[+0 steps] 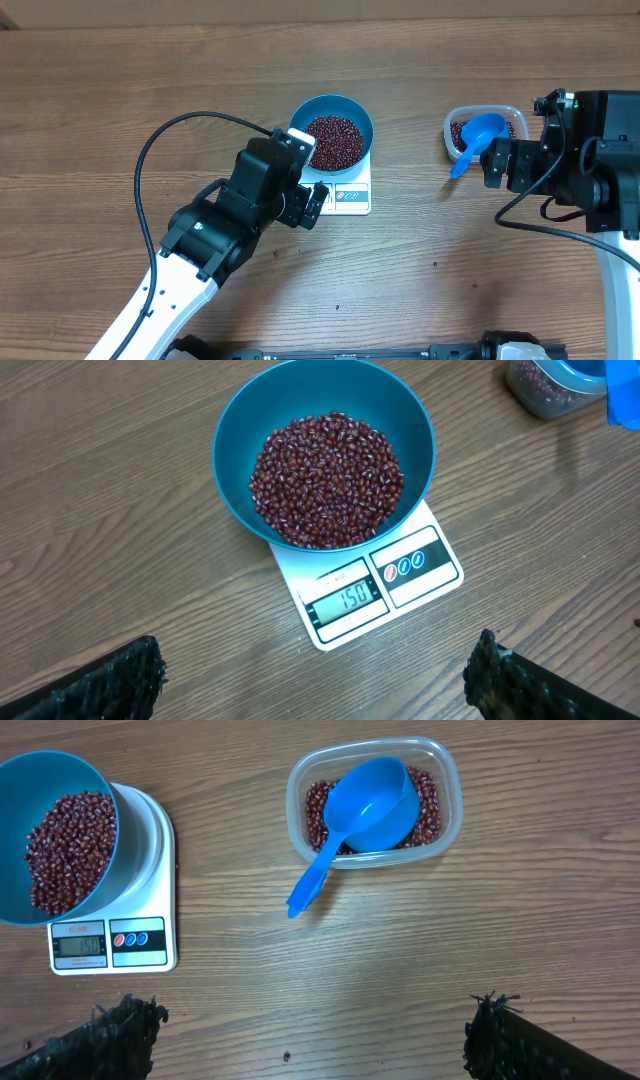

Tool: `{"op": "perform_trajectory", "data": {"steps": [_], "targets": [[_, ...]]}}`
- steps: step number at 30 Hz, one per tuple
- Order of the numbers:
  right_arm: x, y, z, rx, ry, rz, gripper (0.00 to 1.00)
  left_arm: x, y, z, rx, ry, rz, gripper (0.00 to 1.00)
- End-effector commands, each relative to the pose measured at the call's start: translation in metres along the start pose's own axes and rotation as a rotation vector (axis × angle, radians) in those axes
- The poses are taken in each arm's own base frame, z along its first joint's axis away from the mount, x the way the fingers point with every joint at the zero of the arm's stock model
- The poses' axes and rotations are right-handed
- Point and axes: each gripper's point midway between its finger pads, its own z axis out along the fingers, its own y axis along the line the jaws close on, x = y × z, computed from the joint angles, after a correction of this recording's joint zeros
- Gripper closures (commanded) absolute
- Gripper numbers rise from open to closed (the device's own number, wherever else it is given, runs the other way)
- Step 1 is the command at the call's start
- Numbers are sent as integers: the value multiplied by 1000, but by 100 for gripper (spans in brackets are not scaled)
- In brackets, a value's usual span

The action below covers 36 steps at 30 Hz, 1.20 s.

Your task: Scoop item into bowl and weigh 150g on scale

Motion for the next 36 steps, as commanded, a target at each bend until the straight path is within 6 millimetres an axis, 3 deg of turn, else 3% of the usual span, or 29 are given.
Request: {"op": "perform_trajectory", "data": {"steps": [1,12,25,30,36], "targets": [[-1,2,2,-11,0,5,0,4,2,3,-14,14,-5,0],[-1,2,2,-11,0,5,0,28,-5,6,27,119,2,1],[-1,2,2,-11,0,5,0,17,-6,9,28,78,0,1],[-1,2,2,-11,0,5,0,13,-7,24,27,76,0,0],[-1,2,2,-11,0,5,0,30,-8,52,20,171,7,1]]}}
